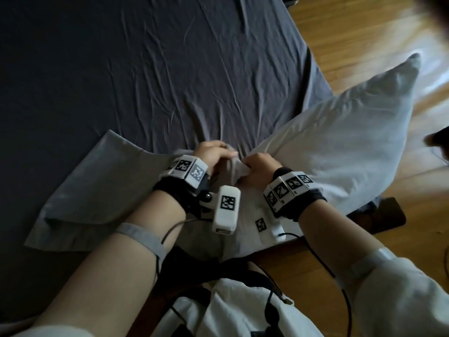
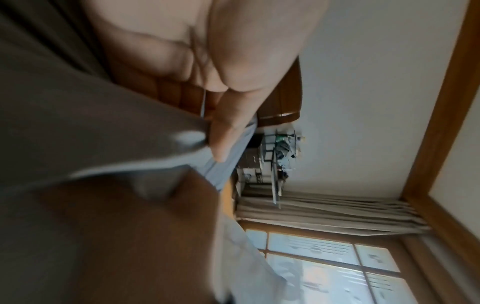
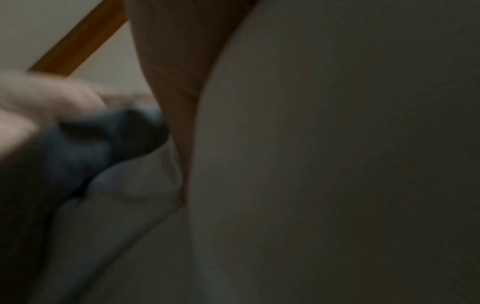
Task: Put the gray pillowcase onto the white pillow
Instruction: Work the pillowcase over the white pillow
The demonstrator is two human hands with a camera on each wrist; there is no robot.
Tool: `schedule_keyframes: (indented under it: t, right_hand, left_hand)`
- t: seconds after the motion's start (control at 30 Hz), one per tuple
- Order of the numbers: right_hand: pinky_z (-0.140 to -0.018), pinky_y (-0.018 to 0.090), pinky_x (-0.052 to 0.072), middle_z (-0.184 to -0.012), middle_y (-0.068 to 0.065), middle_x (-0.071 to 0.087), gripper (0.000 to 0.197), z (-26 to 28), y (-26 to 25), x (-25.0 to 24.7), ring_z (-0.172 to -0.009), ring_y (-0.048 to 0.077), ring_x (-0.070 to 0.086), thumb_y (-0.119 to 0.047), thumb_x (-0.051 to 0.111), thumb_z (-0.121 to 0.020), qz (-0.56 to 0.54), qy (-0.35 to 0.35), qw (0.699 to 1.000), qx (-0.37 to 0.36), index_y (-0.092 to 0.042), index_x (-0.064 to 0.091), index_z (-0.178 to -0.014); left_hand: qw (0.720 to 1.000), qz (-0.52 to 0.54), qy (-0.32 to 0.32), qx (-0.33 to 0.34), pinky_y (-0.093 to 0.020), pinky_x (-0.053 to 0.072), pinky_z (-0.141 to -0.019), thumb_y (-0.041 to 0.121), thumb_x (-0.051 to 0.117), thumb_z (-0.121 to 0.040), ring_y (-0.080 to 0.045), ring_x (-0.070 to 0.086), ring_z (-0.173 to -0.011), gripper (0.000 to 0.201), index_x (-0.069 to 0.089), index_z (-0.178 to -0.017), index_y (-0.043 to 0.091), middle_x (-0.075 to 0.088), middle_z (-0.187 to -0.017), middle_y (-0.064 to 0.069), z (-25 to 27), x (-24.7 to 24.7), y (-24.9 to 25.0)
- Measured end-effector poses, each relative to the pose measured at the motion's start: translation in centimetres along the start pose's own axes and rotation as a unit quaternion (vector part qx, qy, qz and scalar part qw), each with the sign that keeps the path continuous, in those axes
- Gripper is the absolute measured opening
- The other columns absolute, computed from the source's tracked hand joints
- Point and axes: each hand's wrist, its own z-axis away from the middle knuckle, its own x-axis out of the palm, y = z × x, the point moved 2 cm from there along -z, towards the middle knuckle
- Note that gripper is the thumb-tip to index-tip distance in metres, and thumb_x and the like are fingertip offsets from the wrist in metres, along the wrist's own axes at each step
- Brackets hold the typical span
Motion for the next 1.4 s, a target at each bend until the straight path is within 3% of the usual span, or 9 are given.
schedule_keyframes:
  t: [0.1,0.4,0.53,0.7,0.83,0.93,1.07,1.3,1.4]
  right_hand:
    - [-0.083,0.033,0.047,-0.114,0.011,0.064,0.034,-1.1,0.6,-0.6,-0.105,0.030,0.060,-0.035,0.055,-0.085,-0.008,0.053,0.998,0.027,-0.017,0.060,-0.113]
    - [-0.113,0.034,0.003,-0.153,-0.005,0.021,0.078,-2.4,1.2,0.3,-0.142,0.018,0.014,-0.046,0.069,-0.073,0.022,0.164,0.984,-0.058,-0.037,0.030,-0.140]
    - [-0.114,0.048,-0.007,-0.157,-0.008,-0.008,0.086,-3.0,4.5,4.1,-0.144,0.022,-0.013,-0.041,0.070,-0.074,0.089,0.074,0.992,-0.046,-0.045,0.017,-0.142]
    - [-0.112,0.051,-0.012,-0.156,-0.011,-0.014,0.084,-4.0,6.2,6.3,-0.142,0.022,-0.022,-0.045,0.066,-0.076,0.089,0.028,0.994,-0.055,-0.052,0.011,-0.140]
    - [-0.110,0.052,-0.016,-0.155,-0.012,-0.017,0.087,-4.4,6.3,7.4,-0.140,0.022,-0.027,-0.046,0.068,-0.072,0.093,0.029,0.994,-0.054,-0.058,0.010,-0.136]
    - [-0.110,0.057,-0.014,-0.156,-0.013,-0.012,0.086,-5.5,6.0,7.7,-0.141,0.023,-0.025,-0.041,0.070,-0.068,0.093,0.043,0.993,-0.054,-0.057,0.020,-0.135]
    - [-0.109,0.060,-0.013,-0.155,-0.014,-0.013,0.083,-6.2,5.7,7.1,-0.140,0.023,-0.025,-0.043,0.069,-0.069,0.105,0.038,0.993,-0.046,-0.054,0.023,-0.136]
    - [-0.114,0.052,-0.012,-0.156,-0.014,-0.009,0.086,-2.7,5.9,7.8,-0.143,0.022,-0.019,-0.037,0.071,-0.072,0.053,0.062,0.996,-0.031,-0.052,0.018,-0.138]
    - [-0.115,0.045,-0.009,-0.157,-0.010,-0.005,0.084,-0.6,6.3,9.6,-0.144,0.020,-0.014,-0.028,0.072,-0.074,0.012,0.102,0.995,-0.016,-0.045,0.022,-0.140]
  left_hand:
    - [0.995,0.076,-0.067,-0.004,-0.017,0.049,-0.051,-0.006,0.052,-0.084,-0.008,0.056,-0.042,0.025,0.050,-0.063,0.007,0.058,-0.043,0.001,0.0,2.8,0.6]
    - [0.980,0.002,0.169,0.100,-0.020,0.046,-0.081,-0.003,0.065,-0.078,-0.007,0.054,-0.072,0.026,0.054,-0.076,0.021,0.058,-0.077,0.005,-3.5,-4.5,-1.1]
    - [0.984,-0.067,0.162,-0.044,-0.013,0.042,-0.048,0.011,0.070,-0.078,-0.011,0.054,-0.073,0.028,0.057,-0.102,0.015,0.062,-0.097,-0.004,-4.1,-4.3,-5.9]
    - [0.957,-0.137,0.189,-0.170,-0.034,0.049,-0.087,0.015,0.076,-0.072,-0.027,0.058,-0.106,0.053,0.053,-0.119,0.004,0.060,-0.119,-0.013,-5.1,-4.2,-11.0]
    - [0.955,-0.170,0.199,-0.137,-0.035,0.049,-0.086,0.014,0.073,-0.076,-0.031,0.063,-0.097,0.033,0.064,-0.105,0.000,0.068,-0.101,-0.019,-5.7,-3.8,-11.3]
    - [0.985,-0.054,0.106,-0.123,-0.037,0.049,-0.085,0.007,0.069,-0.078,-0.025,0.062,-0.083,0.011,0.069,-0.088,0.008,0.068,-0.072,-0.006,-5.4,-1.5,-10.3]
    - [0.995,0.035,0.020,-0.086,-0.035,0.050,-0.091,0.002,0.066,-0.079,-0.025,0.063,-0.087,0.015,0.069,-0.081,0.017,0.070,-0.074,0.001,-5.1,0.8,-9.4]
    - [0.986,-0.077,0.063,-0.133,-0.012,0.042,-0.042,0.011,0.069,-0.079,-0.003,0.054,-0.046,0.015,0.060,-0.071,0.020,0.059,-0.045,0.010,-1.2,-3.5,-13.7]
    - [0.970,-0.093,0.067,-0.214,-0.016,0.037,-0.040,0.018,0.070,-0.078,-0.010,0.049,-0.048,0.015,0.061,-0.067,0.018,0.058,-0.044,0.006,1.0,-5.1,-18.0]
